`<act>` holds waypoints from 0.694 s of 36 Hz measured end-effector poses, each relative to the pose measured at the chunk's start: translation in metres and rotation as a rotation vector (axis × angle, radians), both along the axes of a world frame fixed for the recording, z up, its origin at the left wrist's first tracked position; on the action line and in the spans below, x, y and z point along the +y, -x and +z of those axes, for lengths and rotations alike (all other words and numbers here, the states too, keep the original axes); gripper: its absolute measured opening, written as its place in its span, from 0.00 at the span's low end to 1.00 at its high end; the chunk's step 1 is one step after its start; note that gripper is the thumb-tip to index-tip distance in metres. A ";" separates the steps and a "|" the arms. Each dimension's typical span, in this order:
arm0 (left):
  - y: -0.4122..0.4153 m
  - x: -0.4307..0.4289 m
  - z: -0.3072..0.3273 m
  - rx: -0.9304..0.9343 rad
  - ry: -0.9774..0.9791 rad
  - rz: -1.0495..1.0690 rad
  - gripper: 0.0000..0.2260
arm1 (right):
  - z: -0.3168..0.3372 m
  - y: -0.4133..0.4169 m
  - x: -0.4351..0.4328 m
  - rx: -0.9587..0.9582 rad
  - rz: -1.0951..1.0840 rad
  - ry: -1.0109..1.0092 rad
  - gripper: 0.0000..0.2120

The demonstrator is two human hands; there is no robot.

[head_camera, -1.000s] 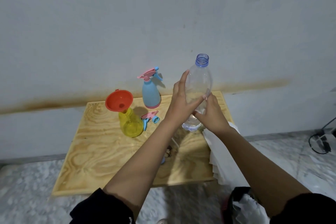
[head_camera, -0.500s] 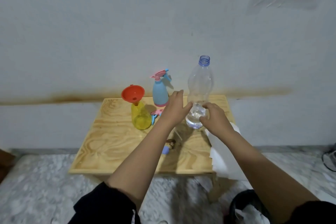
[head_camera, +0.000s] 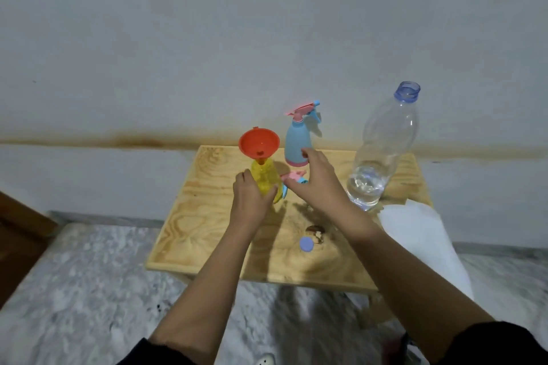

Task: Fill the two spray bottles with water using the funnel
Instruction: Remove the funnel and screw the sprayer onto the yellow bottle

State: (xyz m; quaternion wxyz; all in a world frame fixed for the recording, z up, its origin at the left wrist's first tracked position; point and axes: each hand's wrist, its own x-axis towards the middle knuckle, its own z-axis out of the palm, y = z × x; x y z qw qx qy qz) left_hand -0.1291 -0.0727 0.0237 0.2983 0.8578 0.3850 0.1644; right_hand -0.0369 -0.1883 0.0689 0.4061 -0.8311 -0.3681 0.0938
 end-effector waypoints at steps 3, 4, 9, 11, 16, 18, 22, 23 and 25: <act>-0.005 0.021 -0.003 -0.023 0.018 -0.037 0.32 | 0.005 0.002 0.033 0.024 -0.007 -0.039 0.38; -0.006 0.027 -0.005 -0.027 0.028 -0.056 0.31 | 0.005 0.003 0.044 0.031 -0.008 -0.047 0.40; -0.019 0.056 -0.019 -0.063 0.113 -0.149 0.28 | 0.003 0.002 0.086 0.006 -0.039 -0.034 0.46; -0.023 0.063 -0.025 -0.087 0.148 -0.172 0.30 | 0.002 0.001 0.096 0.013 -0.068 -0.033 0.48; -0.027 0.069 -0.036 -0.183 0.246 -0.215 0.29 | -0.004 0.000 0.108 0.065 -0.122 -0.026 0.49; -0.028 0.071 -0.039 -0.200 0.269 -0.229 0.28 | -0.004 -0.001 0.109 0.073 -0.124 -0.022 0.48; -0.027 0.073 -0.042 -0.220 0.294 -0.251 0.28 | -0.004 -0.002 0.109 0.073 -0.128 -0.020 0.48; -0.027 0.073 -0.043 -0.221 0.297 -0.254 0.28 | -0.003 -0.002 0.110 0.070 -0.131 -0.020 0.48; -0.026 0.073 -0.044 -0.230 0.303 -0.255 0.28 | -0.002 -0.002 0.110 0.069 -0.136 -0.021 0.47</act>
